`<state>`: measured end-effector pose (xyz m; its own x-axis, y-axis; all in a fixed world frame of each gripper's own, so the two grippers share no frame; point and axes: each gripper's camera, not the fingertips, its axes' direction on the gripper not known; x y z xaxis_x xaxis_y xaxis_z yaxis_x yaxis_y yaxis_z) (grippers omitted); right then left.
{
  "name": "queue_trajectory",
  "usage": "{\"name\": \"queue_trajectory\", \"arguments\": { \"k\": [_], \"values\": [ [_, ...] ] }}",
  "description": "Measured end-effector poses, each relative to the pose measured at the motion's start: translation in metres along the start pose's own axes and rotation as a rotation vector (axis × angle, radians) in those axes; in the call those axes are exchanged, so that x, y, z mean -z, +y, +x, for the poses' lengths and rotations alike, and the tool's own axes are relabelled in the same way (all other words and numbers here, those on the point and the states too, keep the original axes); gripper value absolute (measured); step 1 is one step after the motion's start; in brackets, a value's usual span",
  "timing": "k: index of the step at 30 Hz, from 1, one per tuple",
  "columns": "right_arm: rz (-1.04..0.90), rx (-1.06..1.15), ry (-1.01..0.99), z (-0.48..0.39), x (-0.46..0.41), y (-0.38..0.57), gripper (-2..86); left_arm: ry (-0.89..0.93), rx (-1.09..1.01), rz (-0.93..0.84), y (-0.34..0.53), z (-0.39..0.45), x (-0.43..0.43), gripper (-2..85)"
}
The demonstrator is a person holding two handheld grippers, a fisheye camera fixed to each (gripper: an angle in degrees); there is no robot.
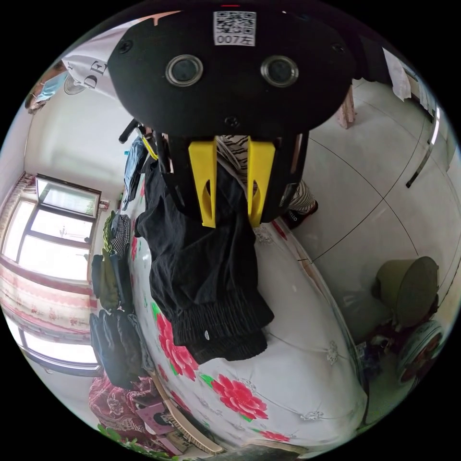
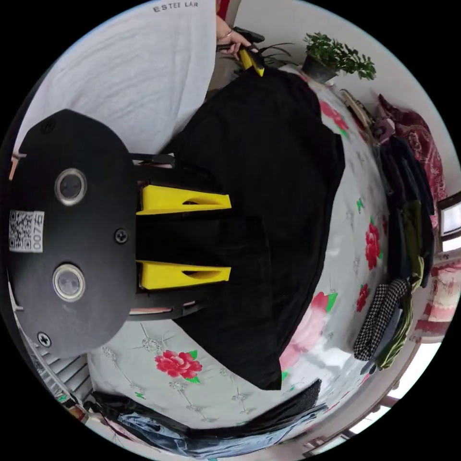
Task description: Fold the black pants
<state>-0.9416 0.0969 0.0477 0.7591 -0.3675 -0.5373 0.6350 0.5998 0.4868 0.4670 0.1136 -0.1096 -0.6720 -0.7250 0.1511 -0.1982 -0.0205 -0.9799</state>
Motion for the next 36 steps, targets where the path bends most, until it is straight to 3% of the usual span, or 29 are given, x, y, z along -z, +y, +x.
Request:
{"name": "queue_trajectory", "arguments": {
  "k": [2, 4, 8, 11, 13, 16, 20, 25, 27, 29, 32, 36],
  "values": [
    [-0.009, 0.052, 0.076, -0.008, -0.004, -0.004, 5.0, 0.005, 0.006, 0.000, 0.000, -0.001, 0.001, 9.1],
    [0.050, -0.058, 0.240, 0.012, 0.019, 0.003, 1.6, 0.001, 0.015, 0.001, -0.001, 0.000, 0.002, 8.0],
    [0.252, -0.313, 0.286, 0.082, 0.087, 0.059, 0.5, 0.018, -0.002, 0.018, 0.000, 0.007, 0.002, 4.5],
    [0.337, -0.551, 0.099, 0.150, 0.106, 0.125, 0.9, 0.016, -0.032, 0.004, 0.002, 0.020, -0.004, 4.7],
    [0.266, -0.772, -0.131, 0.190, 0.078, 0.167, 2.2, 0.042, -0.069, -0.025, 0.004, 0.031, -0.013, 4.7],
    [0.249, -0.896, -0.068, 0.190, 0.065, 0.195, 4.1, 0.034, -0.085, -0.009, 0.006, 0.039, -0.014, 4.9],
    [0.303, -0.657, 0.076, 0.147, 0.072, 0.152, 6.7, 0.043, -0.083, -0.022, 0.005, 0.043, -0.008, 5.1],
    [0.141, -0.151, 0.004, 0.077, 0.017, 0.036, 7.2, 0.004, -0.120, -0.034, 0.003, 0.062, 0.005, 5.1],
    [0.030, -0.077, 0.018, 0.066, -0.016, 0.012, 5.5, 0.002, -0.141, -0.029, 0.003, 0.070, 0.014, 5.1],
    [-0.053, -0.062, 0.069, 0.066, -0.040, 0.003, 3.0, -0.010, -0.157, -0.014, 0.003, 0.079, 0.026, 5.1],
    [0.022, -0.163, 0.091, 0.095, -0.023, 0.011, 0.9, -0.046, -0.190, 0.021, 0.000, 0.096, 0.049, 5.0],
    [0.173, -0.523, 0.092, 0.172, 0.025, 0.071, 0.9, -0.110, -0.243, 0.080, -0.013, 0.124, 0.076, 4.9]
  ]
}}
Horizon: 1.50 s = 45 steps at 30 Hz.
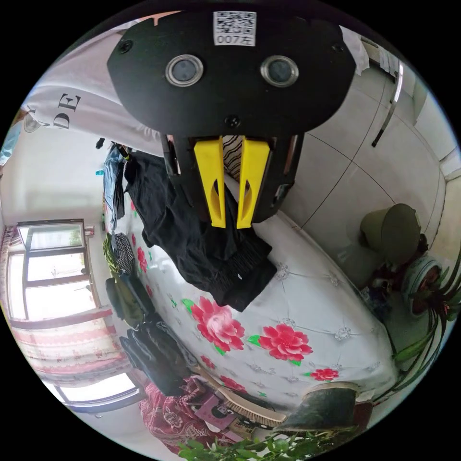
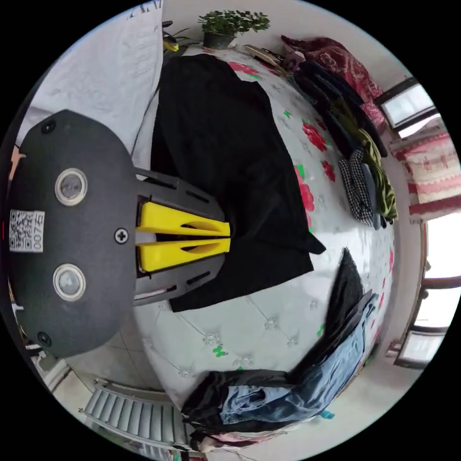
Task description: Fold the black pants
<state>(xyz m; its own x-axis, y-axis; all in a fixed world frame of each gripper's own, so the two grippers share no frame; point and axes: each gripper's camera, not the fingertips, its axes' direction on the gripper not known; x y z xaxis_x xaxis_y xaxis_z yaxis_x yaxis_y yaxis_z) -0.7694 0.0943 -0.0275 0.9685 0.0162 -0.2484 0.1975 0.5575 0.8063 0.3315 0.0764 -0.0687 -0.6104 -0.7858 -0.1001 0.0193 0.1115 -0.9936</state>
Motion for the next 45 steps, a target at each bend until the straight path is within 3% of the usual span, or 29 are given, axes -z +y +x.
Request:
{"name": "queue_trajectory", "arguments": {
  "k": [4, 6, 8, 11, 13, 16, 21, 23, 26, 28, 32, 35, 37, 40, 42, 45],
  "values": [
    [-0.164, -0.448, -0.037, 0.101, -0.027, 0.038, 3.3, -0.050, -0.074, 0.067, -0.032, 0.028, 0.017, 5.2],
    [-0.160, -0.525, 0.054, 0.109, -0.027, 0.046, 4.6, -0.058, -0.117, 0.077, -0.049, 0.041, 0.016, 6.1],
    [-0.049, -0.455, 0.080, 0.085, -0.011, 0.030, 5.8, -0.069, -0.165, 0.051, -0.070, 0.054, 0.010, 7.1],
    [0.028, -0.059, 0.016, -0.012, -0.006, -0.034, 7.4, -0.128, -0.300, 0.016, -0.106, 0.083, -0.005, 8.5],
    [0.009, 0.301, -0.090, -0.114, -0.017, -0.085, 8.3, -0.202, -0.426, -0.045, -0.136, 0.108, -0.025, 9.2],
    [-0.041, 0.637, -0.243, -0.234, -0.042, -0.129, 8.7, -0.320, -0.577, -0.119, -0.166, 0.136, -0.054, 9.5],
    [-0.142, 0.961, -0.277, -0.373, -0.098, -0.160, 8.0, -0.472, -0.794, -0.261, -0.192, 0.163, -0.105, 9.2],
    [-0.229, 1.022, -0.282, -0.399, -0.123, -0.165, 7.0, -0.455, -0.836, -0.266, -0.199, 0.168, -0.110, 8.4],
    [-0.471, 1.090, -0.248, -0.415, -0.168, -0.164, 4.0, -0.365, -0.753, -0.284, -0.222, 0.159, -0.104, 1.9],
    [-0.572, 1.146, -0.168, -0.409, -0.185, -0.157, 3.0, -0.444, -0.674, -0.276, -0.236, 0.146, -0.094, -0.4],
    [-0.614, 1.047, -0.244, -0.394, -0.188, -0.173, 4.2, -0.520, -0.600, -0.308, -0.245, 0.121, -0.087, -0.6],
    [-0.656, 0.916, -0.345, -0.392, -0.197, -0.199, 6.7, -0.362, -0.557, -0.218, -0.249, 0.112, -0.066, 0.3],
    [-0.701, 0.791, -0.466, -0.393, -0.208, -0.222, 7.1, -0.259, -0.549, -0.088, -0.253, 0.115, -0.045, 8.1],
    [-0.793, 0.634, -0.573, -0.395, -0.235, -0.243, 4.4, -0.114, -0.599, -0.160, -0.263, 0.121, -0.055, 11.7],
    [-0.794, 0.572, -0.597, -0.394, -0.243, -0.254, 2.1, -0.199, -0.600, -0.287, -0.266, 0.122, -0.079, 9.7],
    [-0.690, 0.572, -0.565, -0.393, -0.237, -0.274, 0.7, -0.385, -0.657, -0.260, -0.266, 0.132, -0.076, 5.7]
  ]
}}
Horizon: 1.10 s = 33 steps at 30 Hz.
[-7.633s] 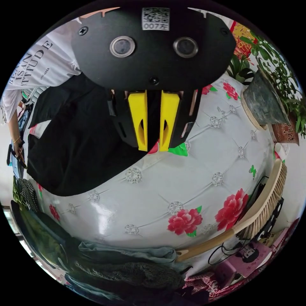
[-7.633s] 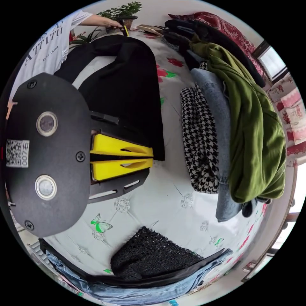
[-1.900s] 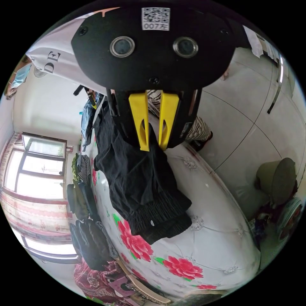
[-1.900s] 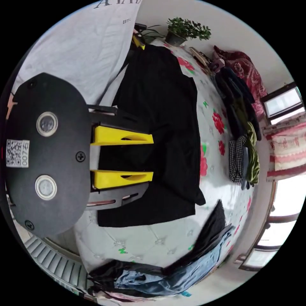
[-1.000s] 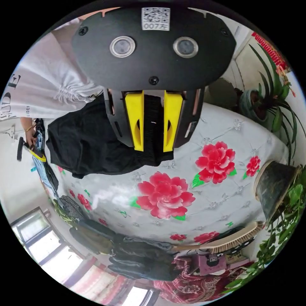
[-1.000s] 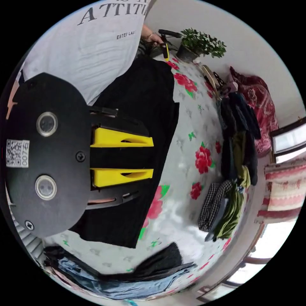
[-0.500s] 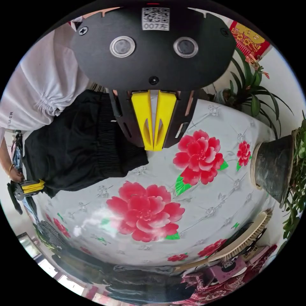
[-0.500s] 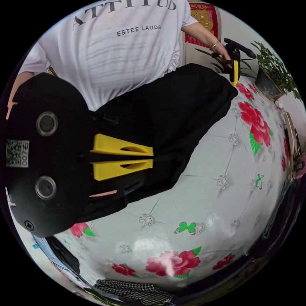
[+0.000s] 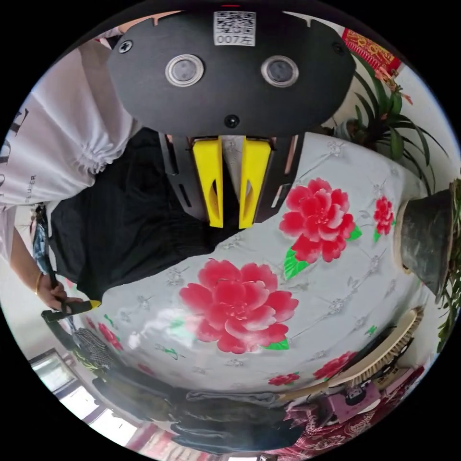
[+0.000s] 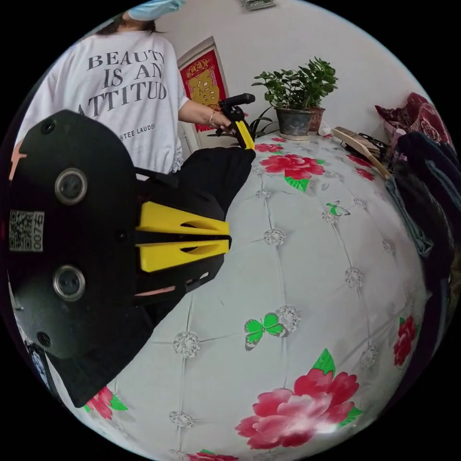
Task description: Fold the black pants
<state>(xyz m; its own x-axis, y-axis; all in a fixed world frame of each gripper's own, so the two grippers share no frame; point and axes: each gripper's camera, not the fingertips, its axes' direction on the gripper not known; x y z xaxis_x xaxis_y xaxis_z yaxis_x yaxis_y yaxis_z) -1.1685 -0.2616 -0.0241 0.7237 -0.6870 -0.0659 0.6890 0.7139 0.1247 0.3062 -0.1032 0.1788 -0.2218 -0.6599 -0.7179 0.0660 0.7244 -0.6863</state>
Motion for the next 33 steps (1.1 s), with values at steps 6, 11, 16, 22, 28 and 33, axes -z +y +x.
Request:
{"name": "queue_trajectory", "arguments": {
  "k": [6, 11, 16, 22, 28, 33],
  "values": [
    [-0.009, 0.002, 0.067, 0.006, -0.017, -0.017, 0.1, 0.104, 0.247, 0.103, 0.013, -0.045, -0.002, 6.3],
    [0.133, 0.024, 0.026, 0.001, 0.007, 0.008, 0.5, 0.117, 0.366, 0.204, 0.042, -0.069, 0.017, 5.2],
    [0.433, 0.081, 0.331, -0.039, 0.056, 0.096, 0.8, 0.226, 0.557, 0.404, 0.135, -0.090, 0.046, 8.7],
    [0.295, 0.109, 0.436, -0.061, 0.004, 0.176, 0.4, 0.388, 0.617, 0.373, 0.201, -0.070, 0.018, 16.5],
    [0.243, 0.043, 0.431, -0.066, -0.044, 0.238, 1.2, 0.313, 0.668, 0.362, 0.199, -0.060, -0.004, 10.8],
    [0.280, 0.001, 0.491, -0.060, -0.034, 0.275, 4.2, 0.563, 0.817, 0.491, 0.212, -0.082, -0.017, 3.0]
  ]
}}
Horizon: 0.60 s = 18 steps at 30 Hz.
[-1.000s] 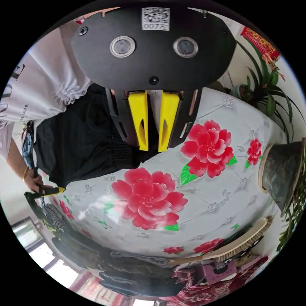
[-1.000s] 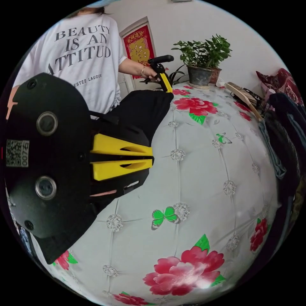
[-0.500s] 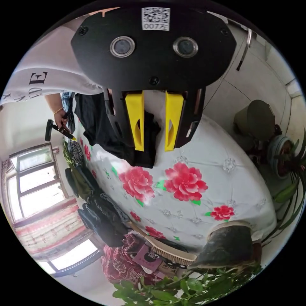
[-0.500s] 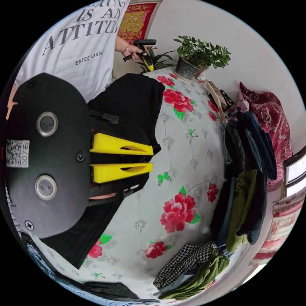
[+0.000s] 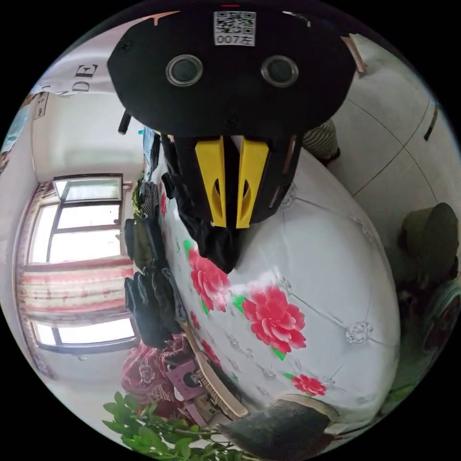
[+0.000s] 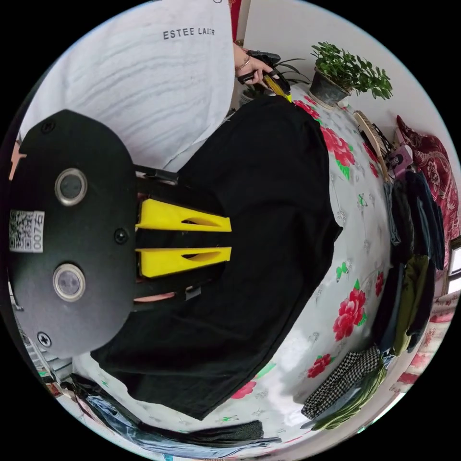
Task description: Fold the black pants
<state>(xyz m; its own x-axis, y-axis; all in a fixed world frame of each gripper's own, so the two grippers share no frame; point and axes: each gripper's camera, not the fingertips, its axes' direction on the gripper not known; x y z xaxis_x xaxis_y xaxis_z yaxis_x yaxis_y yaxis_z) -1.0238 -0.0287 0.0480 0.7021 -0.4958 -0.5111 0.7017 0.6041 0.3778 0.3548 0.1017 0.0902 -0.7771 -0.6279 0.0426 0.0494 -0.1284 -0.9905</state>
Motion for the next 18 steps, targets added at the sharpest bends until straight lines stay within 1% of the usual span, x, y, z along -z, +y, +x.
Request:
{"name": "queue_trajectory", "arguments": {
  "k": [1, 2, 3, 4, 5, 7, 8, 10, 11, 12, 13, 14, 16, 17, 18],
  "values": [
    [-0.014, -0.002, 0.023, 0.004, -0.002, 0.008, 4.9, 0.109, 0.056, 0.045, 0.004, -0.008, 0.006, 2.3],
    [-0.034, 0.003, 0.033, 0.006, -0.006, 0.012, 5.3, 0.155, 0.069, 0.067, 0.006, -0.009, 0.009, 2.1],
    [-0.108, 0.018, 0.061, 0.009, -0.022, 0.020, 6.1, 0.199, 0.074, 0.102, 0.013, -0.007, 0.014, 1.6],
    [-0.180, 0.021, 0.102, 0.012, -0.040, 0.030, 6.7, 0.205, 0.053, 0.116, 0.020, 0.001, 0.019, 1.3],
    [-0.068, 0.037, 0.103, 0.010, -0.031, 0.037, 6.9, 0.206, 0.036, 0.121, 0.023, 0.006, 0.021, 1.2],
    [0.092, -0.070, 0.081, 0.019, -0.027, 0.058, 7.6, 0.229, -0.041, 0.141, 0.035, 0.035, 0.029, 0.8],
    [0.100, -0.117, 0.067, 0.023, -0.027, 0.061, 7.6, 0.243, -0.064, 0.144, 0.038, 0.044, 0.031, 0.7],
    [0.140, -0.254, -0.091, 0.045, -0.015, 0.070, 7.8, 0.268, -0.206, 0.139, 0.047, 0.093, 0.035, 0.6],
    [0.130, -0.277, -0.138, 0.051, -0.012, 0.072, 7.8, 0.269, -0.248, 0.133, 0.050, 0.108, 0.036, 0.6],
    [0.127, -0.309, -0.206, 0.062, -0.003, 0.078, 7.8, 0.278, -0.338, 0.114, 0.055, 0.140, 0.034, 0.6],
    [0.195, -0.331, -0.217, 0.071, 0.012, 0.091, 7.7, 0.297, -0.432, 0.086, 0.062, 0.174, 0.029, 0.6],
    [0.234, -0.343, -0.217, 0.076, 0.020, 0.099, 7.7, 0.308, -0.480, 0.069, 0.067, 0.191, 0.025, 0.6],
    [0.343, -0.430, -0.252, 0.100, 0.048, 0.134, 7.7, 0.371, -0.681, -0.015, 0.093, 0.265, 0.002, 0.8],
    [0.360, -0.460, -0.261, 0.108, 0.053, 0.143, 7.6, 0.387, -0.730, -0.040, 0.102, 0.284, -0.006, 0.8],
    [0.388, -0.520, -0.265, 0.122, 0.062, 0.165, 7.5, 0.419, -0.820, -0.093, 0.122, 0.320, -0.024, 1.0]
  ]
}}
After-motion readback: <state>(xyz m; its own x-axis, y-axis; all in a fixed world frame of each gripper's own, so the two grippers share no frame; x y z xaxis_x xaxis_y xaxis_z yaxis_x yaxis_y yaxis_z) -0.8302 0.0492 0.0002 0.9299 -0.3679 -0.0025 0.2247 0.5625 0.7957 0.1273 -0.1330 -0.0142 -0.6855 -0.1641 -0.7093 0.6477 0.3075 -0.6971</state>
